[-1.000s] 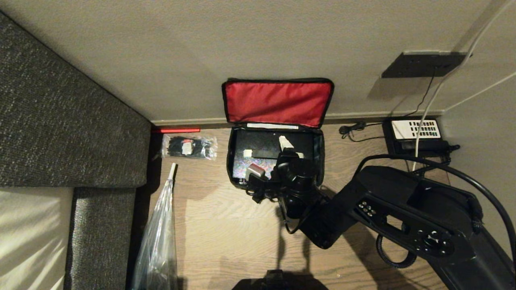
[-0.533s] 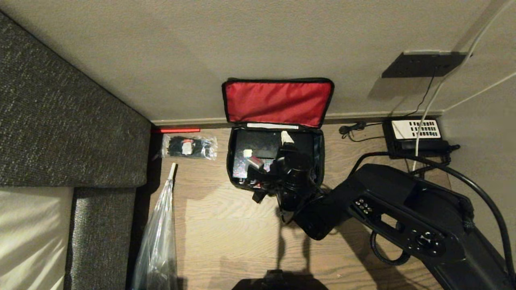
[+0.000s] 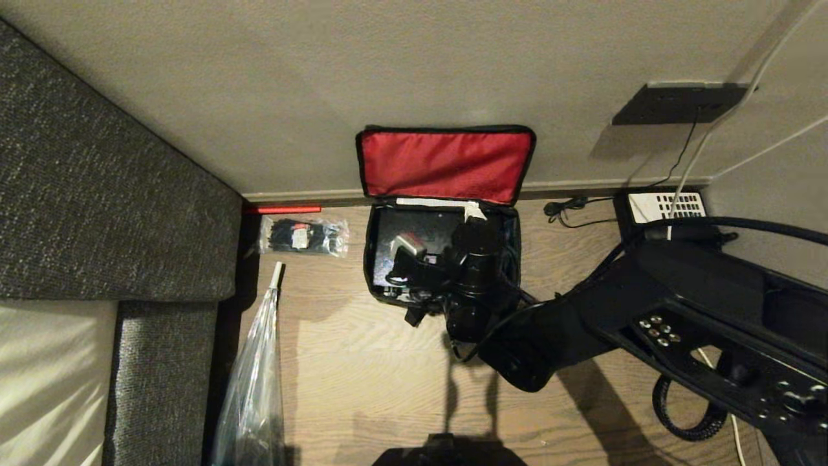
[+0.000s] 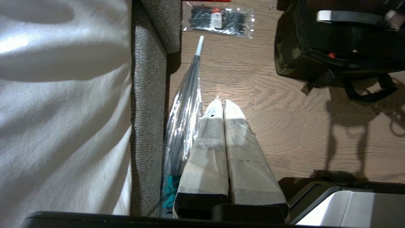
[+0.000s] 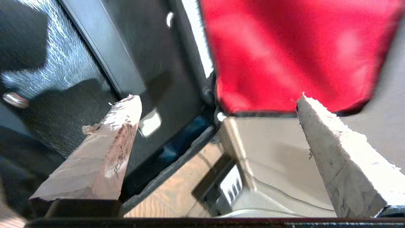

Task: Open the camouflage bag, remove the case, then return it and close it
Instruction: Grip the handle

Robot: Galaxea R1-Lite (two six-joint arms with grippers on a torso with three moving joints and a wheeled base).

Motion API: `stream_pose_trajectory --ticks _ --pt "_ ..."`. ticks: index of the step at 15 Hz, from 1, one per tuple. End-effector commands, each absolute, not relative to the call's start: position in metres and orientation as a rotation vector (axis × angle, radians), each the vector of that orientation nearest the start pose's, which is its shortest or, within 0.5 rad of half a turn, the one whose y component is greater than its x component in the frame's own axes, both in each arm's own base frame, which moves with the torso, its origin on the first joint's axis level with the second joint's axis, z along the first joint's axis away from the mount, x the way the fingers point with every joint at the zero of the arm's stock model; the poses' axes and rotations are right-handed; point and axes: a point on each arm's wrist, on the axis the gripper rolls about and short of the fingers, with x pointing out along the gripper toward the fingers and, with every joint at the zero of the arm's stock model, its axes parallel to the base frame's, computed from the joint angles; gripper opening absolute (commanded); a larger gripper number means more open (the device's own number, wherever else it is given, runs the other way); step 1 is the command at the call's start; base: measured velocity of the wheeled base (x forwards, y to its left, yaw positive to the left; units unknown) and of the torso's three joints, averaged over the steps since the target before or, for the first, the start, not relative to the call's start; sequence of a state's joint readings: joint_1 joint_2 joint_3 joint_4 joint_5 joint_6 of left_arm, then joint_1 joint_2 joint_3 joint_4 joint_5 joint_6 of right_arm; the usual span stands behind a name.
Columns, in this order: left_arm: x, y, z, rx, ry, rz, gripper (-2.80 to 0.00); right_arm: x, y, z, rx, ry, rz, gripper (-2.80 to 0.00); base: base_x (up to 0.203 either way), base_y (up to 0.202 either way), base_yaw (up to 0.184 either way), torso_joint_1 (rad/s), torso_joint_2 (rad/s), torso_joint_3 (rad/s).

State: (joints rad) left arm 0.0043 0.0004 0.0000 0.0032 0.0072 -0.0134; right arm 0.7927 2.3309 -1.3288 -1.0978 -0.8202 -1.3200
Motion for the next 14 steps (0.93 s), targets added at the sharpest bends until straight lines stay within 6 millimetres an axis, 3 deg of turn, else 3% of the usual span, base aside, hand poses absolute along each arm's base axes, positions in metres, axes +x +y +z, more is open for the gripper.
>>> stream_pose_trajectory --ticks 1,7,14 --pt "-0.023 0.000 0.074 -0.014 0.005 0.012 -2.80 0.317 0.314 0.136 -1.238 -0.059 -0.066 0.00 0.000 0.000 0.000 0.000 0.00 0.000" --pt "-0.023 0.000 0.074 -0.012 0.005 0.012 -2.80 0.298 0.320 0.133 -1.254 -0.062 -0.033 0.00 0.000 0.000 0.000 0.000 0.00 0.000" --pt "-0.023 0.000 0.074 -0.008 0.009 0.012 -2.80 0.294 0.319 0.134 -1.242 -0.071 -0.036 0.00 0.000 0.000 0.000 0.000 0.00 0.000"
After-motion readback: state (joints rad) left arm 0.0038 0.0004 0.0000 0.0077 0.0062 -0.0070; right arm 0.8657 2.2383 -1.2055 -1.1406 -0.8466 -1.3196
